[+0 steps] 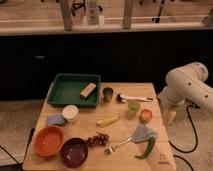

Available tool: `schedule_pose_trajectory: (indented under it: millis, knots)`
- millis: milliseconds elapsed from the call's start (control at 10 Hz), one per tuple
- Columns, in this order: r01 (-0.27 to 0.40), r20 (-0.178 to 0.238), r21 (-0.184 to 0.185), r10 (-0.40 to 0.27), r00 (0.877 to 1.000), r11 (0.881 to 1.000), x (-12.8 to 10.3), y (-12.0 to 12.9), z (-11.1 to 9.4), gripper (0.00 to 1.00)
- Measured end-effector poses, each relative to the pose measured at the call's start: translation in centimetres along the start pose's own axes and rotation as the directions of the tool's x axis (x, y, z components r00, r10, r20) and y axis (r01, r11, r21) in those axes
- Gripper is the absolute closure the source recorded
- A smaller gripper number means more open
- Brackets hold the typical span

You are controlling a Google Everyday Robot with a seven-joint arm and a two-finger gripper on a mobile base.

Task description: Place banana in red bowl

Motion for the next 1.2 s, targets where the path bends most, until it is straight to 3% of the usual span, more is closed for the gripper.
schedule_pose_trajectory:
  millis: [1000, 1200]
  knots:
    - [0.000, 0.000, 0.000, 0.000, 1.000, 1.000, -0.01, 0.01, 0.01, 0.20]
    - [0.042, -0.032, -0.001, -0.042, 0.999, 0.999, -0.99, 0.23, 0.64, 0.20]
